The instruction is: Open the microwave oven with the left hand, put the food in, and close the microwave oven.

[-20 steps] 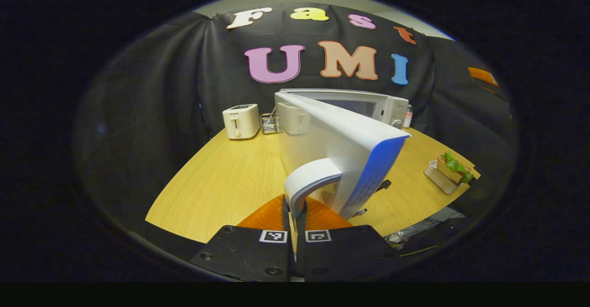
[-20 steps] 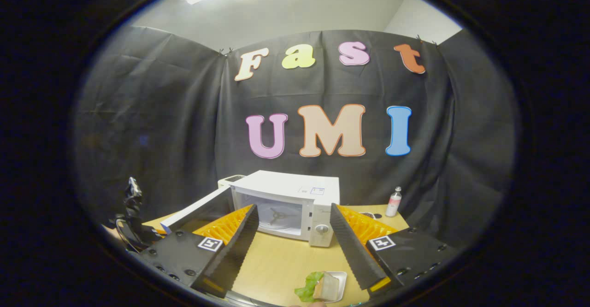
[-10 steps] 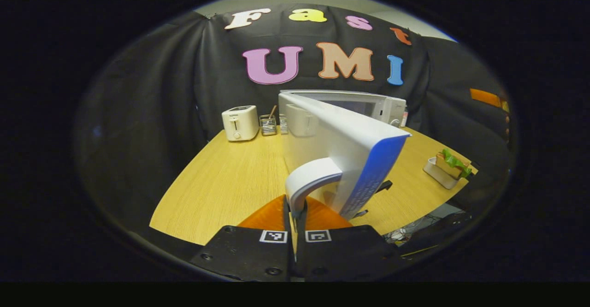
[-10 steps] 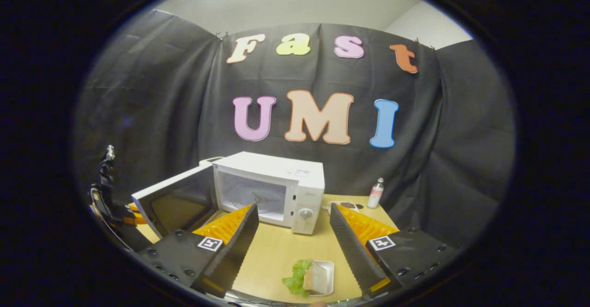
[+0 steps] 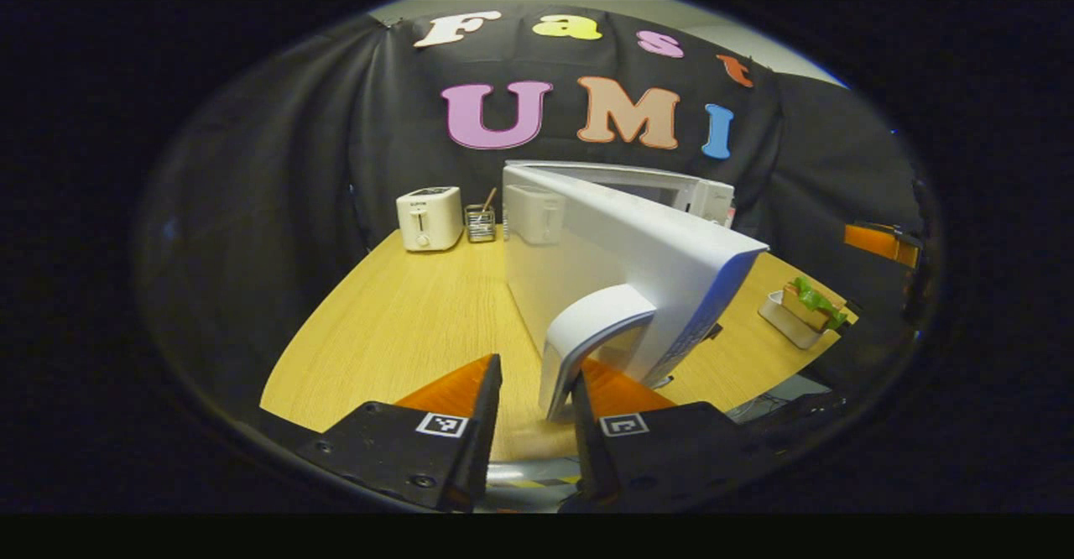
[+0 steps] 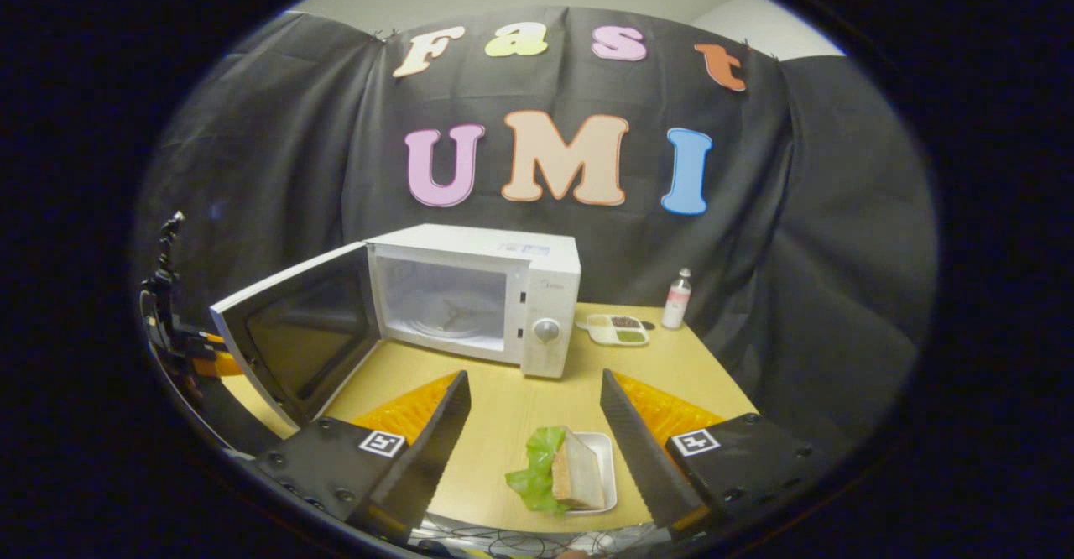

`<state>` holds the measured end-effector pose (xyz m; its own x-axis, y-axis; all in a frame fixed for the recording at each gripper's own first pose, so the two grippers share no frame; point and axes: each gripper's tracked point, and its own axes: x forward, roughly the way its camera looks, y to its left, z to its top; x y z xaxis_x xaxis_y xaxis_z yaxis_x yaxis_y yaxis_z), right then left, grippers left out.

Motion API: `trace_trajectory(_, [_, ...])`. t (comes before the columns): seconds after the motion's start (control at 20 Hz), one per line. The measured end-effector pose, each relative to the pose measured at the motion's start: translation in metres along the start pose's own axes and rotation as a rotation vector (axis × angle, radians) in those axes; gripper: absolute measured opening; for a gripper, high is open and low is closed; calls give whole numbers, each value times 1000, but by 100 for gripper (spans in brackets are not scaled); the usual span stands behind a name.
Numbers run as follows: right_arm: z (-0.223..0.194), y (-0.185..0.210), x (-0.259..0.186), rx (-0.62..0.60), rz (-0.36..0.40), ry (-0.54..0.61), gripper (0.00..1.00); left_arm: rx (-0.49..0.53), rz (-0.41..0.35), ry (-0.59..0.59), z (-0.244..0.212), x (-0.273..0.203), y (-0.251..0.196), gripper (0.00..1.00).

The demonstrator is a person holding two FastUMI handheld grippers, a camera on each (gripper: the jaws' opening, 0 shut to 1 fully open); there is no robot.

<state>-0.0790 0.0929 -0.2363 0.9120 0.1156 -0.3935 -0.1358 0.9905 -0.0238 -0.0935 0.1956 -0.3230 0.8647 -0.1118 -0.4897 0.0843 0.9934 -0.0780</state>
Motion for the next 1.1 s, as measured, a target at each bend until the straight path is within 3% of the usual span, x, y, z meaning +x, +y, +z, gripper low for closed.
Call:
trace_trajectory(0.05, [-9,-2,3,-20,-5,19,99,-8,-11,-11,3,-3,-3,45])
trace_trajectory(0.1, [-20,-4,6,-40,-11,41,99,-15,-17,-24,7,-6,-6,63])
trace_trajectory(0.2, [-31,-5,10,-60,-14,61,98,-22,-23,-24,4,-9,-6,82])
trace_trajectory(0.3, [-46,-2,18,-77,2,91,98,-17,-10,-19,2,-16,-4,87])
trace_trajectory(0.85, [-146,-14,36,-150,-24,332,99,-66,26,-99,33,-61,8,87])
trace_trajectory(1.1, [-156,-20,41,-175,-39,361,99,-81,71,-166,61,-81,24,87])
